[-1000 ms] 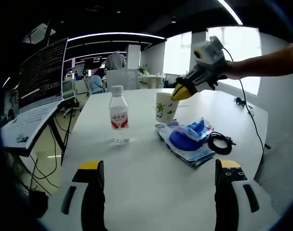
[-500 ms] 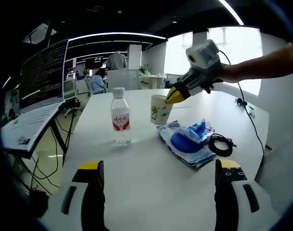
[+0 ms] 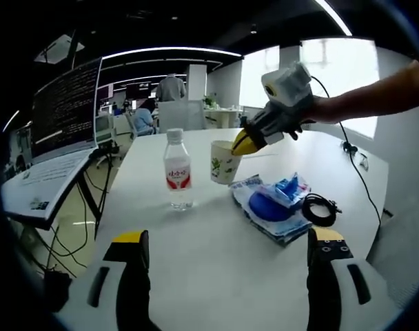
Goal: Arrange the tabletop items into an orderly group along one side of the table until the central work area is clear of visible clutter.
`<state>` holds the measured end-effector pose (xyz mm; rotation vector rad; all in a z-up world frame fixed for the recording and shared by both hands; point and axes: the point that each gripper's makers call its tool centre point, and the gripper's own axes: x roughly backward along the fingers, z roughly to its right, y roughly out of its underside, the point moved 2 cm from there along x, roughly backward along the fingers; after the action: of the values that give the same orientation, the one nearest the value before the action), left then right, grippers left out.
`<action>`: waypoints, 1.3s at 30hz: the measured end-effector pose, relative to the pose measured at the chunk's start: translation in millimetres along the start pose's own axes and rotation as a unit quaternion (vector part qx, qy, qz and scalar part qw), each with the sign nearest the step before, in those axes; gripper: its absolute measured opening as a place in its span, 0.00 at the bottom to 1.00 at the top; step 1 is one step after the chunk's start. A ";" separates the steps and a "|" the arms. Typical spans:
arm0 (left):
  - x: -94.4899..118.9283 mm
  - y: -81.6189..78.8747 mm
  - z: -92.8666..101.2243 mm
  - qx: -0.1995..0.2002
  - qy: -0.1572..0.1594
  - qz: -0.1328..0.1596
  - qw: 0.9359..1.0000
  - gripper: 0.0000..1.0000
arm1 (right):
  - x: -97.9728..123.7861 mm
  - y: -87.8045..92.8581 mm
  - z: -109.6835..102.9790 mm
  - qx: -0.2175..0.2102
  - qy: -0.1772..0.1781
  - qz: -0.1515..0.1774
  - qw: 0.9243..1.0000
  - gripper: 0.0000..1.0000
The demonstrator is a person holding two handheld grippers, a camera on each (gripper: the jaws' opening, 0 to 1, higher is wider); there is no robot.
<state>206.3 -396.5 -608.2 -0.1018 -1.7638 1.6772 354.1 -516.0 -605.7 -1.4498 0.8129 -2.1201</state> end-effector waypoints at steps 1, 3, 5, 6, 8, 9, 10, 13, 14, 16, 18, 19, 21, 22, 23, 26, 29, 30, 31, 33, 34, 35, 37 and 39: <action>0.1 0.3 -0.5 0.000 -0.001 0.000 1.000 0.95 | -0.7 -0.1 -0.3 0.001 -0.001 0.001 1.000 0.00; 0.0 1.3 -0.8 0.004 -0.001 0.000 1.000 0.94 | -4.4 0.5 -1.0 0.005 -0.002 0.001 1.000 0.00; -0.3 2.3 0.4 0.008 -0.002 0.001 1.000 0.94 | -8.4 2.7 -1.1 0.010 -0.003 -0.004 1.000 0.00; -0.4 2.5 0.5 0.009 -0.001 0.001 1.000 0.94 | -9.6 3.1 -1.2 0.010 -0.004 -0.005 1.000 0.00; -1.1 3.8 1.4 0.009 -0.001 -0.001 1.000 0.94 | -12.8 3.9 -1.7 0.011 -0.006 -0.005 1.000 0.00; -1.3 4.6 2.6 0.007 -0.001 -0.002 1.000 0.94 | -15.2 5.4 -0.9 0.012 -0.006 -0.006 1.000 0.00; -1.5 4.9 3.7 0.004 0.000 -0.003 1.000 0.94 | -16.4 6.2 -1.1 0.013 -0.007 -0.007 1.000 0.00; -1.7 5.9 6.3 -0.002 0.002 -0.007 1.000 0.95 | -21.3 9.5 -1.6 0.011 -0.010 -0.011 1.000 0.00; -2.0 6.6 6.1 -0.003 0.003 -0.008 1.000 0.95 | -22.6 10.0 -1.8 0.012 -0.010 -0.011 1.000 0.00; -2.7 7.3 5.1 -0.003 0.004 -0.009 1.000 0.95 | -25.6 11.0 -1.3 0.013 -0.011 -0.012 1.000 0.00; -2.8 7.3 5.3 -0.001 0.004 -0.010 1.000 0.95 | -27.8 11.2 -0.3 0.018 -0.007 -0.011 1.000 0.00; -3.2 7.8 4.6 0.002 0.004 -0.010 1.000 0.95 | -29.3 11.4 0.9 0.028 -0.002 -0.010 1.000 0.00; -3.3 8.1 4.1 0.003 0.003 -0.011 1.000 0.95 | -33.1 13.3 -0.6 0.024 -0.008 -0.012 1.000 0.00; -3.3 8.3 4.3 0.002 0.003 -0.012 1.000 0.95 | -35.2 14.7 -1.7 0.024 -0.010 -0.014 1.000 0.00; -3.2 8.3 4.5 0.003 0.003 -0.013 1.000 0.95 | -35.8 15.2 -2.1 0.025 -0.010 -0.015 1.000 0.00; -2.9 8.3 4.7 0.003 0.003 -0.015 1.000 0.95 | -38.8 16.1 -3.9 0.029 -0.011 -0.014 0.999 0.00; -2.9 8.3 3.5 0.003 0.002 -0.016 1.000 0.95 | -42.8 18.7 -5.0 0.030 -0.014 -0.017 0.999 0.00; -2.9 8.1 3.4 0.004 0.002 -0.016 1.000 0.95 | -43.7 19.3 -4.6 0.030 -0.015 -0.017 0.999 0.00; -3.1 8.2 3.0 0.005 0.001 -0.016 1.000 0.95 | -45.6 20.7 -3.7 0.029 -0.017 -0.018 0.999 0.00; -3.2 8.4 2.6 0.005 0.001 -0.016 1.000 0.95 | -46.8 21.1 -3.5 0.028 -0.017 -0.018 0.999 0.00; -3.3 8.5 2.7 0.006 0.001 -0.016 1.000 0.95 | -47.9 21.0 -3.3 0.029 -0.018 -0.018 0.999 0.00; -3.3 8.7 3.1 0.006 0.001 -0.017 1.000 0.95 | -48.7 20.8 -3.1 0.030 -0.018 -0.018 0.999 0.00; -3.4 9.0 3.7 0.006 0.001 -0.019 1.000 0.95 | -50.4 19.8 -3.3 0.035 -0.018 -0.017 0.999 0.00; -3.6 9.0 3.5 0.008 0.000 -0.019 1.000 0.95 | -52.2 19.7 -3.7 0.037 -0.017 -0.017 0.999 0.00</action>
<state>203.7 -399.8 -617.5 -0.0619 -1.7421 1.6641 369.6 -495.6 -655.4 -1.4678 0.6935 -2.1207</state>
